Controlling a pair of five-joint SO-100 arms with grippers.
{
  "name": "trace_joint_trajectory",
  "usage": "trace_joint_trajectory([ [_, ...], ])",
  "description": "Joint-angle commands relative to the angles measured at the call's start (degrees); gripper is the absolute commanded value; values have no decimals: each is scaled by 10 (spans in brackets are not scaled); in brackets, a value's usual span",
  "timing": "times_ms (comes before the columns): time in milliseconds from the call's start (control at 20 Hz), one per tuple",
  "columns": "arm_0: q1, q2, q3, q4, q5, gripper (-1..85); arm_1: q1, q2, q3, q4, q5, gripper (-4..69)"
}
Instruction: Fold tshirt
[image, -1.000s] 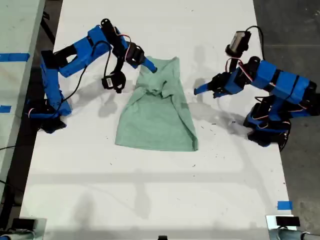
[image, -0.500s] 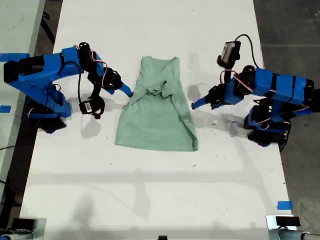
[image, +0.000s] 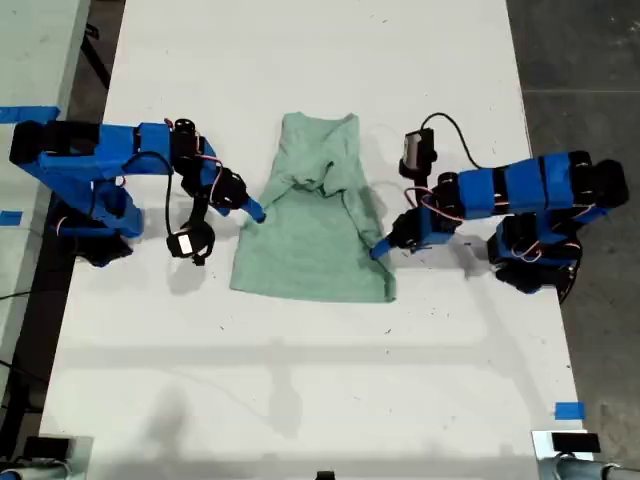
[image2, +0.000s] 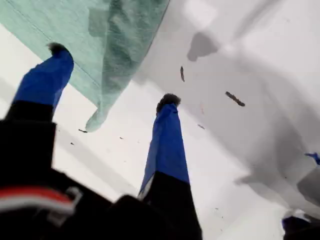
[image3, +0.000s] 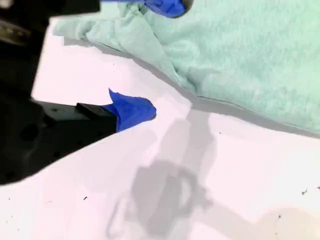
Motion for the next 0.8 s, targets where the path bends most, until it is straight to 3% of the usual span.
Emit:
trace_joint_trajectory([
  [0, 11, -15, -59, -6, -1, 244, -11, -32, 2, -65, 12, 305],
  [250, 11, -22, -70, 4, 0, 242, -9, -148, 23, -177, 7, 239],
  [300, 11, -21, -71, 6, 0, 241, -6, -156, 18, -177, 4, 197],
  [400, 12, -20, -72, 7, 0, 239, 4, -149, 24, -181, 5, 15],
  [550, 15, -21, -72, 6, 0, 236, 2, -148, 10, -158, 5, -16],
  [750, 16, -24, -76, 4, 0, 234, -3, -129, -49, -49, -15, -18],
])
